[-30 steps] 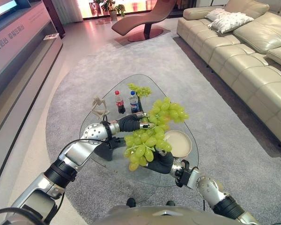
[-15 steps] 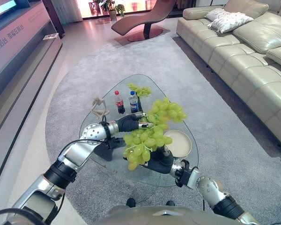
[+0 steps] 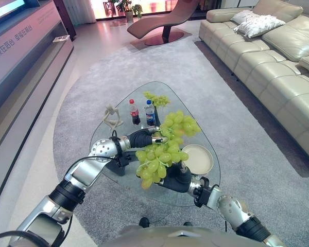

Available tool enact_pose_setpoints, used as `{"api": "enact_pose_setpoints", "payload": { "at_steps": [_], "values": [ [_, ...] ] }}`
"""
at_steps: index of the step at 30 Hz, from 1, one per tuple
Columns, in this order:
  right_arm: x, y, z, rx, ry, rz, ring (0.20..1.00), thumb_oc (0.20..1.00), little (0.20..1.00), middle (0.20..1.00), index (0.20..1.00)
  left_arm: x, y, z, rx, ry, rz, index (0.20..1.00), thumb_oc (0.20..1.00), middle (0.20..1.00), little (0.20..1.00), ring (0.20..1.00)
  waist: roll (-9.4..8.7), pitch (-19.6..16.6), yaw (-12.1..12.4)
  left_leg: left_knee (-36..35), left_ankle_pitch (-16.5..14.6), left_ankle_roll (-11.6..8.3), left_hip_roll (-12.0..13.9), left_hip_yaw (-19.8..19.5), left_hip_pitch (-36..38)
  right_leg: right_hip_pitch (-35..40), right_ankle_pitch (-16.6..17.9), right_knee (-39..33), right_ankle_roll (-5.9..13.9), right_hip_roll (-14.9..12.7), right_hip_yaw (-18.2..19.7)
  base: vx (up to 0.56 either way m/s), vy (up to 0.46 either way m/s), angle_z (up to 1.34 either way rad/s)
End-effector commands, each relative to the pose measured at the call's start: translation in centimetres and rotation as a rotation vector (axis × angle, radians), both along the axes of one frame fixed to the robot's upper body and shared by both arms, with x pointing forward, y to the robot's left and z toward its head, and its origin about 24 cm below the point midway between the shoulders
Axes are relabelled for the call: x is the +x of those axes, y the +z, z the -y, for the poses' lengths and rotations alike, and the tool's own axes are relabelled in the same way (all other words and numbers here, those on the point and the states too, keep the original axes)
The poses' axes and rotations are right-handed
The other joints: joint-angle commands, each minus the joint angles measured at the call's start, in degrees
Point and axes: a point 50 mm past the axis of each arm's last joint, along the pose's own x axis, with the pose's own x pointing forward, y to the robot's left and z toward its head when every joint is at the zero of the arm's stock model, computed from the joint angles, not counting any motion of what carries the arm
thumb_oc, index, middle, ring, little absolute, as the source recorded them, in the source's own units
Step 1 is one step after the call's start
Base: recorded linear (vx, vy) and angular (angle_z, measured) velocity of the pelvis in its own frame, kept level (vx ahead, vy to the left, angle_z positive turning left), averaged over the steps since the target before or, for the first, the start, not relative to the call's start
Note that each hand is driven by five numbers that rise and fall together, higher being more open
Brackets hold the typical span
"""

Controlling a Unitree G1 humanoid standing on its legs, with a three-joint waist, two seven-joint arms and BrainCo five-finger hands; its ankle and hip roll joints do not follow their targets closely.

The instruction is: Pick up fruits into the plate

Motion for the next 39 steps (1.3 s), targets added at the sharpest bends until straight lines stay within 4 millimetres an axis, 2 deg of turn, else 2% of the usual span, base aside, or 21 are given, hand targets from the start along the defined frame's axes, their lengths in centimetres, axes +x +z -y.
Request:
{"api": "enact_pose_setpoints", "payload": {
  "at_steps": [1, 8, 14, 25, 39],
  "values": [
    [2.9, 5.2, -0.3, 0.161, -0.116, 0.257, 1.000, 1.000, 1.000, 1.000, 1.000, -0.2, 2.0, 0.2, -0.064, -0.067, 0.028, 0.200, 0.200, 0.200, 0.200, 0.200, -2.67, 1.5, 0.5, 1.2, -11.3, 1.65, -1.4, 1.7, 5.4, 3.0, -5.4, 0.7, 3.61, -2.7, -1.8, 0.00, 0.000, 0.00],
    [3.8, 3.9, 1.4, 0.051, -0.185, 0.259, 1.000, 1.000, 1.000, 1.000, 1.000, -0.4, 3.2, 0.4, -0.181, -0.085, 0.002, 0.200, 0.200, 0.200, 0.200, 0.200, -2.84, 1.3, 0.6, 1.1, -11.3, 1.54, -1.3, 1.8, 5.5, 3.2, -5.4, 0.6, 3.56, -2.8, -2.3, 0.01, 0.000, 0.01],
    [3.9, 2.7, 1.8, 0.025, -0.206, 0.229, 1.000, 1.000, 1.000, 1.000, 1.000, -0.4, 4.1, 0.7, -0.238, -0.107, 0.019, 0.200, 0.200, 0.200, 0.200, 0.200, -2.84, 1.2, 0.6, 1.2, -11.5, 1.58, -1.3, 1.6, 5.8, 3.4, -5.5, 0.7, 3.50, -2.8, -2.4, 0.02, -0.005, 0.04],
    [3.1, 0.9, 0.0, -0.011, -0.164, 0.165, 1.000, 1.000, 1.000, 1.000, 1.000, -0.6, 4.8, 2.0, -0.322, -0.134, 0.023, 0.200, 0.200, 0.200, 0.200, 0.200, -2.48, 1.0, 0.7, 1.3, -11.9, 1.66, -1.5, 1.2, 6.5, 4.1, -5.9, 0.8, 3.32, -3.0, -2.2, 0.02, 0.003, 0.01],
    [2.3, 1.2, -1.9, 0.049, -0.078, 0.163, 1.000, 1.000, 1.000, 1.000, 1.000, -0.9, 4.4, 3.4, -0.332, -0.155, -0.003, 0.200, 0.200, 0.200, 0.200, 0.200, -2.48, 1.3, 1.0, 1.7, -12.1, 1.85, -1.8, 0.7, 6.5, 4.3, -6.1, 1.0, 3.21, -3.2, -2.1, 0.00, 0.001, 0.00]
  ]
}}
